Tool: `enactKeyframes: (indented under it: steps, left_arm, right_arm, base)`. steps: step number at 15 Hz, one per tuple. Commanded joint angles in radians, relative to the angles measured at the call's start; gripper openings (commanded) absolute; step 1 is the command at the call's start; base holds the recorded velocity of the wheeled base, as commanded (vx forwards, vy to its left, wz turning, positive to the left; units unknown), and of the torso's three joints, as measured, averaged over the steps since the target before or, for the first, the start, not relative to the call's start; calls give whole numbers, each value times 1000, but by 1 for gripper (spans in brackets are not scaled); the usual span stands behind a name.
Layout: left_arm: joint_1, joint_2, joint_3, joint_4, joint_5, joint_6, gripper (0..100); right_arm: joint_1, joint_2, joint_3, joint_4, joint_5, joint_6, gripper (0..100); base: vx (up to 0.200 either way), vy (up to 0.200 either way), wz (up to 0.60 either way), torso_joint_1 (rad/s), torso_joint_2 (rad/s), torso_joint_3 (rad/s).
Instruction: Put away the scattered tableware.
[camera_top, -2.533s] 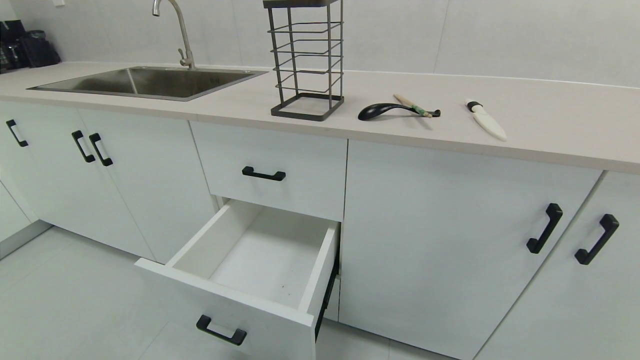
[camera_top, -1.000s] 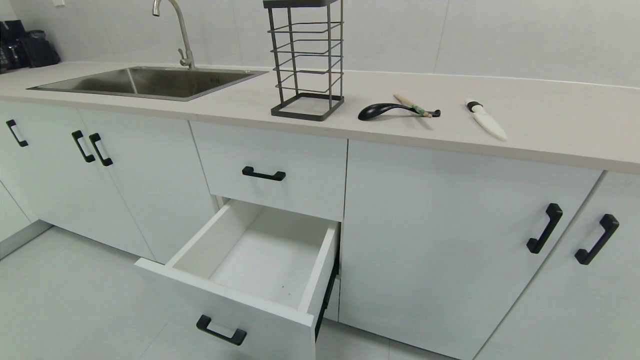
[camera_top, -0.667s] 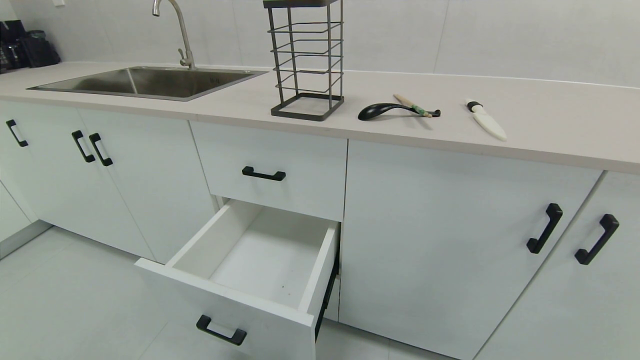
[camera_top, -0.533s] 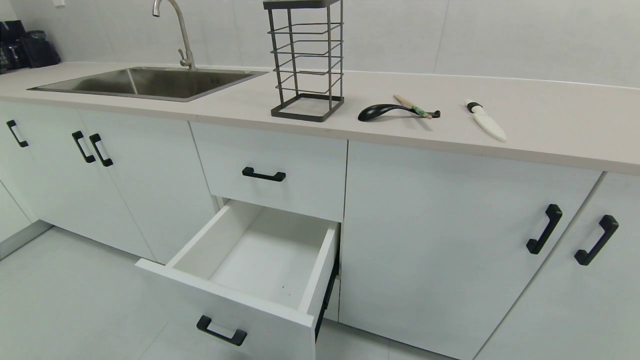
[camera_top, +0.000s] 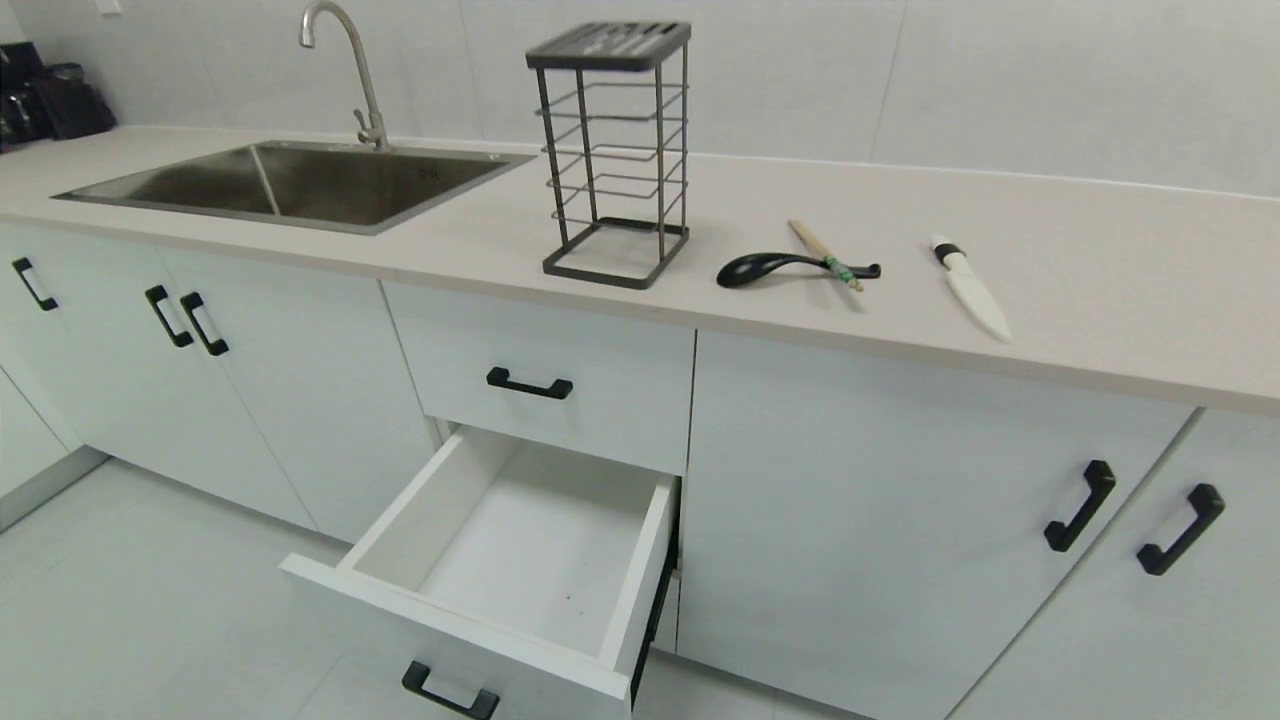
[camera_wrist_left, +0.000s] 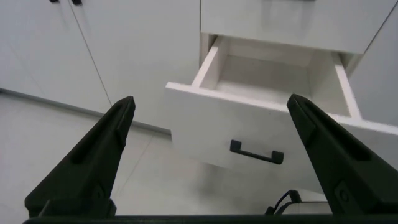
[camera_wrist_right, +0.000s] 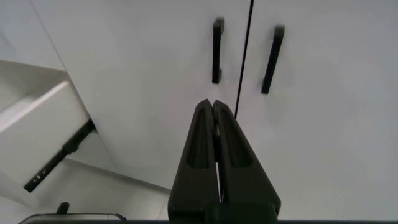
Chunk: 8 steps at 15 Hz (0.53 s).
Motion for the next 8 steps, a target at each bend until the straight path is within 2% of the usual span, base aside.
enactKeyframes:
  steps: [1,3,5,8]
  left_arm:
    - [0,1,0,1,-1,-1,100]
    - [0,1,0,1,-1,-1,100]
    - [0,1,0,1,-1,-2,100]
    - [0,1,0,1,-1,-1,100]
  right_arm:
    - [0,0,0,1,1,0,0]
    - [0,0,0,3,2,-6,0]
    - [0,0,0,3,-1,-1,0]
    - [0,2,0,3,-1,-1,0]
  base:
    - [0,0,0,168,-608,-159]
    - [0,0,0,222,-510,-203]
    - [0,0,0,154,-310,-132]
    - [0,0,600,36,-80,-35]
